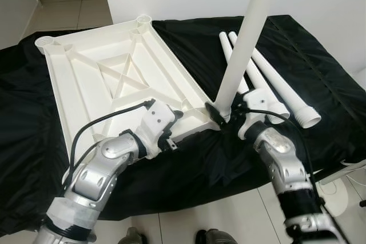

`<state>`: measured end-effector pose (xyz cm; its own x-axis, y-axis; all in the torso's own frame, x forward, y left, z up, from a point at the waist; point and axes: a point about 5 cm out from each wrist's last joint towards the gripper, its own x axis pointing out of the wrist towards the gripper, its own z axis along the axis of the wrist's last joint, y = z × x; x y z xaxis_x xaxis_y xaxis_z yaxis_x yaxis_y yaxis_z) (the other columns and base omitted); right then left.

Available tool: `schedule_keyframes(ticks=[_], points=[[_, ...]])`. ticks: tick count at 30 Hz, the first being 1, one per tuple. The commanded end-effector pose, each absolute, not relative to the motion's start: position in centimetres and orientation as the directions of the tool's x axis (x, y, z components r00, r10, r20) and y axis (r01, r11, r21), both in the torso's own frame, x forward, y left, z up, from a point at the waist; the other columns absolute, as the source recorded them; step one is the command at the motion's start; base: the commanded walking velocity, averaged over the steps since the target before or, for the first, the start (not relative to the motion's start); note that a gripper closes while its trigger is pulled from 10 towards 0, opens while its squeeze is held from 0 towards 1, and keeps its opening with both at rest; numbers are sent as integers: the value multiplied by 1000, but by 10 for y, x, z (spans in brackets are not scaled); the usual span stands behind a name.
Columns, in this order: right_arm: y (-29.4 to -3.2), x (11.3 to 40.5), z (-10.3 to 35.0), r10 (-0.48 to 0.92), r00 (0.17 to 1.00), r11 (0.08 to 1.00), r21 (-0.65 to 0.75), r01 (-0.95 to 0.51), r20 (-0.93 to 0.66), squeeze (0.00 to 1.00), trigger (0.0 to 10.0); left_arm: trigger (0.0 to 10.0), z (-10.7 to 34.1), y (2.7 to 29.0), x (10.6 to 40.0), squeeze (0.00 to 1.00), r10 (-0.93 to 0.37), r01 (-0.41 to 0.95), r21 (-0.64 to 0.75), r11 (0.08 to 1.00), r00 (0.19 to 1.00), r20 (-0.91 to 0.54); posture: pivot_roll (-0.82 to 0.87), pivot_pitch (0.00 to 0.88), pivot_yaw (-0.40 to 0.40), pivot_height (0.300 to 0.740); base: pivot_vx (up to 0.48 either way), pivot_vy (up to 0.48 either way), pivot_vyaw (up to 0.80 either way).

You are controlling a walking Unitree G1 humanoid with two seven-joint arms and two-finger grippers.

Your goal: Building children table

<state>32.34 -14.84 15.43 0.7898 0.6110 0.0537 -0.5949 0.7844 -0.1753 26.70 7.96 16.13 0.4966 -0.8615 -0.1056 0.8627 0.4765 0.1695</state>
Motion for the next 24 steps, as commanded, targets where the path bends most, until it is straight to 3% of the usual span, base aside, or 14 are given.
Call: schedule_keyframes(ticks=[1,4,13,14,15,24], points=[[-147,323,149,640,768,758,-182,-626,29,0,10000,10000,160,78,267,0,-849,850,182,494,517,-114,-71,78,17,740,0,0,0],[-148,328,144,664,748,731,-203,-652,-8,0,0,10000,158,75,266,0,-847,848,187,495,520,-116,-63,71,11,740,0,0,0],[-154,334,138,674,738,718,-204,-666,-39,0,0,10000,157,71,264,0,-843,844,182,504,527,-110,-57,71,6,740,0,0,0],[-155,334,138,667,744,724,-199,-660,-38,0,2314,10000,157,71,264,0,-842,844,182,505,528,-111,-54,71,4,740,0,0,0],[-154,334,138,654,756,739,-184,-648,-34,0,10000,10000,157,72,264,0,-841,843,182,507,530,-112,-52,72,5,740,0,0,0],[-144,336,134,563,826,819,-129,-559,-9,0,10000,10000,156,74,264,0,-835,838,183,513,537,-116,-55,69,4,740,0,0,0]])
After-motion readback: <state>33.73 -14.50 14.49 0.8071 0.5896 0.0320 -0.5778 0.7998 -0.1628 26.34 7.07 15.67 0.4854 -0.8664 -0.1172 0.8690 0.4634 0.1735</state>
